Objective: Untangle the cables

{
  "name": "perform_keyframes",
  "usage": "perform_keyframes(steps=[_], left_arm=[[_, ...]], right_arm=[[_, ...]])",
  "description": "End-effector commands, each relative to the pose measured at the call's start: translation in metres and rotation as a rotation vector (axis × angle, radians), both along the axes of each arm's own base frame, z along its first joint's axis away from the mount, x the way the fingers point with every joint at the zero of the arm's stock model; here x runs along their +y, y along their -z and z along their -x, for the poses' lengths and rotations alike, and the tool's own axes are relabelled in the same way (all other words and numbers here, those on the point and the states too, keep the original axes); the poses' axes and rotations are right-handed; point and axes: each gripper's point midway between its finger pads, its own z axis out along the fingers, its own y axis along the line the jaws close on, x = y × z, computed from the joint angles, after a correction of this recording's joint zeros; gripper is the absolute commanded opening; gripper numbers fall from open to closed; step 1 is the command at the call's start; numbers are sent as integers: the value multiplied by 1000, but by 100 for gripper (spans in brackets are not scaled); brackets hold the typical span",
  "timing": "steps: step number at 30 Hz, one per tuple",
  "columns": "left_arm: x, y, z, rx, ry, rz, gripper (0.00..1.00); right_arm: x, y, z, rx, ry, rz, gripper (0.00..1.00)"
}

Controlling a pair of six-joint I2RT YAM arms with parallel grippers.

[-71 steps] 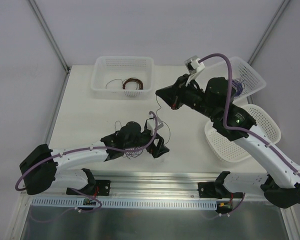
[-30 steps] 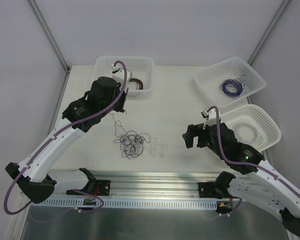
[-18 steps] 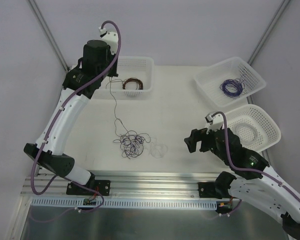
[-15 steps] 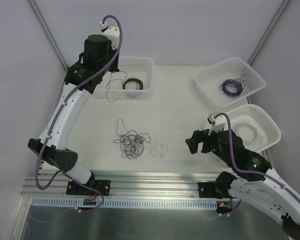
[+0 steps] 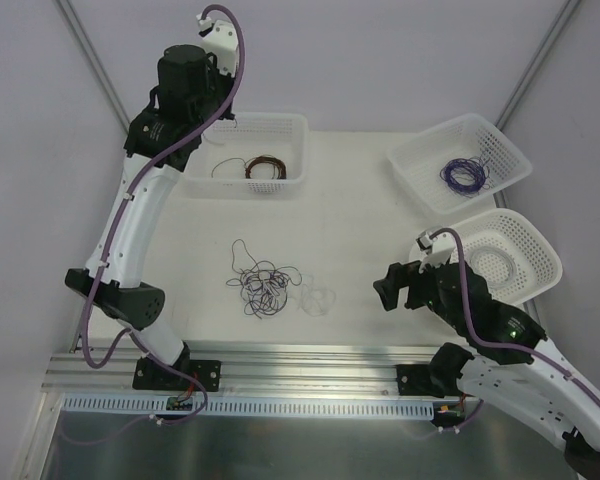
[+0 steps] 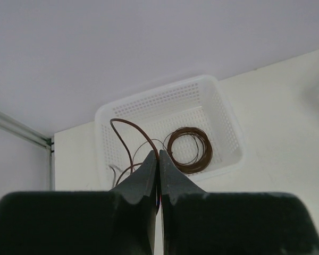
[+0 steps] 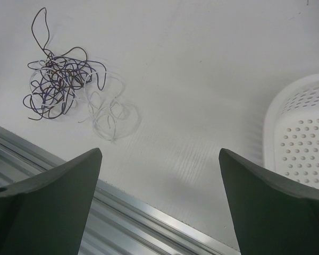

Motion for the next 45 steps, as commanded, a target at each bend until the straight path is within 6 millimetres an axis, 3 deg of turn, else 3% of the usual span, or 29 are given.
perform_keyframes(steps=[1, 6, 12, 18, 21, 23, 25, 26, 27, 28, 29, 30, 33, 38, 40, 41, 42, 44, 45], left_arm=[[8, -4, -24, -33, -13, -21, 0], [6, 2, -53, -49, -20, -14, 0], [2, 24, -84, -29, -16, -16, 0], [3, 80, -117, 73, -28, 14, 0], [6, 125, -136, 152, -47, 22, 0], [12, 144, -144, 185, -64, 41, 0], [15, 167, -152, 227, -80, 52, 8], [19, 173, -155, 238, -93, 55, 24], [21, 177, -156, 245, -100, 59, 32], [23, 178, -154, 253, -106, 69, 42], [24, 176, -151, 253, -109, 77, 64], [25, 163, -146, 233, -109, 87, 71], [28, 149, -125, 231, -116, 121, 96], [25, 125, -74, 242, -91, 224, 99], [22, 123, -41, 268, -70, 286, 99], [19, 106, -19, 248, -32, 320, 99], [16, 129, -4, 309, -33, 336, 99], [10, 138, 22, 345, 8, 361, 99], [10, 152, 46, 381, 13, 381, 99]], right_arm=[[4, 1, -1, 7, -10, 3, 97], [7, 4, -1, 16, -18, 7, 97], [10, 10, 0, 44, -32, 24, 97], [17, 21, -3, 71, -42, 41, 97], [23, 26, -5, 86, -55, 45, 97], [26, 30, -6, 97, -58, 51, 97], [30, 31, -7, 102, -69, 53, 97], [31, 34, -7, 112, -71, 61, 97], [33, 34, -8, 112, -74, 59, 97], [35, 34, -9, 112, -78, 60, 97], [36, 37, -10, 120, -81, 69, 97], [39, 37, -11, 119, -89, 65, 97], [49, 43, -14, 133, -106, 67, 97], [67, 53, -16, 175, -136, 63, 99], [73, 58, -18, 198, -141, 71, 96], [76, 59, -18, 211, -139, 69, 95], [80, 58, -18, 213, -146, 66, 94], [88, 64, -19, 233, -157, 71, 89], [95, 63, -17, 234, -185, 59, 88]])
